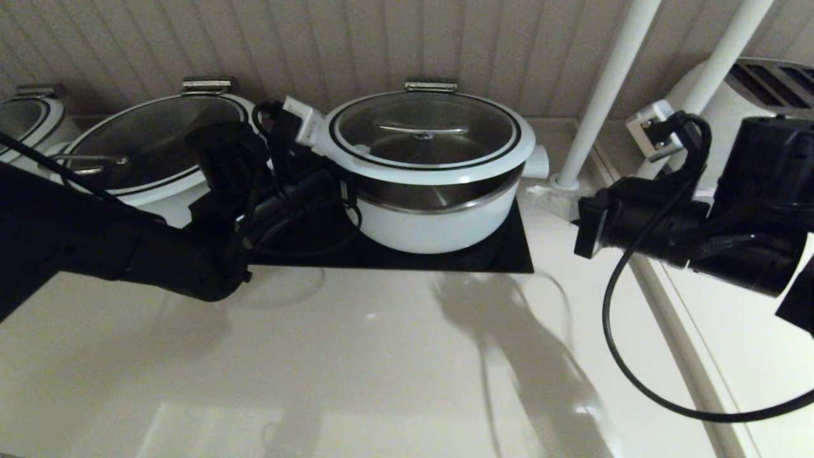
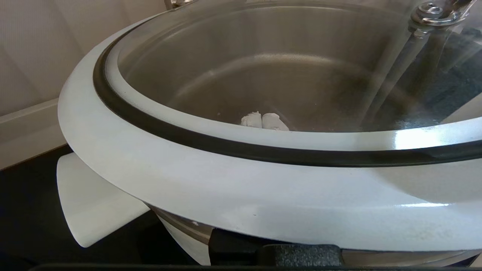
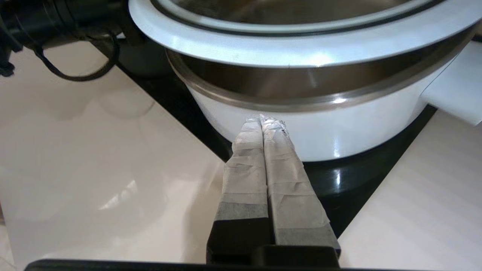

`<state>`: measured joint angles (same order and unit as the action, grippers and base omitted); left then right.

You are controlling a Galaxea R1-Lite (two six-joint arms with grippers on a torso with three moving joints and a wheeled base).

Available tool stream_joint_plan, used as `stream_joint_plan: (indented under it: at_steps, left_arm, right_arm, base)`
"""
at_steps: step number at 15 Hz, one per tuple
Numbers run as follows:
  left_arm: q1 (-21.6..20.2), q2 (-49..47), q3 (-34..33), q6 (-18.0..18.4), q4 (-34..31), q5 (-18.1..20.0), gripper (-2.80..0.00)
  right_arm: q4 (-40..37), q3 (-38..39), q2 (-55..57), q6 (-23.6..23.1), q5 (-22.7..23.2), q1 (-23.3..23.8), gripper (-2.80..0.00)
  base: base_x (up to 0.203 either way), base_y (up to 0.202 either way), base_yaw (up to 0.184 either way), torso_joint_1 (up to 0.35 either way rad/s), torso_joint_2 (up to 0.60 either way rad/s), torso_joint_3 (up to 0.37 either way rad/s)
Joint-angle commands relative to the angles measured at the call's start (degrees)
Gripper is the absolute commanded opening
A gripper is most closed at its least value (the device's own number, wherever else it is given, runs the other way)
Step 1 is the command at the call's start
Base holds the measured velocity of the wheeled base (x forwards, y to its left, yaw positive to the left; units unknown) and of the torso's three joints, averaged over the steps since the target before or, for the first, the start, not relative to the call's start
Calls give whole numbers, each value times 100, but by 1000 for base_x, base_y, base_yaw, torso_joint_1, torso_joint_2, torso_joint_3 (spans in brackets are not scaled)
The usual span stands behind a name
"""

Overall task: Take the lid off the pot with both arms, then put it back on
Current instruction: Open the pot lid completely

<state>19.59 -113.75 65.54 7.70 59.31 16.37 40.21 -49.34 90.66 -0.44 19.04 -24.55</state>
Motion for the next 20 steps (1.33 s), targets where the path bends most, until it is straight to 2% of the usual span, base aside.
stream_joint_plan:
  at_steps: [1, 5, 12, 20]
  left_arm:
    - [1, 2, 12, 3, 36, 7, -280]
    - [1, -16, 21, 3, 36, 7, -280]
    - [1, -95, 179, 3, 28, 7, -280]
    - [1, -130, 179, 3, 36, 7, -280]
  right_arm:
    - [148, 80, 133, 0, 12, 0, -280]
    - [852, 100, 523, -8, 12, -6, -280]
    - [919, 23, 782, -9, 29, -6, -280]
    - [1120, -462, 1204, -26, 21, -12, -280]
  base:
    - [0, 0, 0, 0, 0, 0]
    - [0, 0, 0, 0, 0, 0]
    - [0, 0, 0, 0, 0, 0]
    - [0, 0, 0, 0, 0, 0]
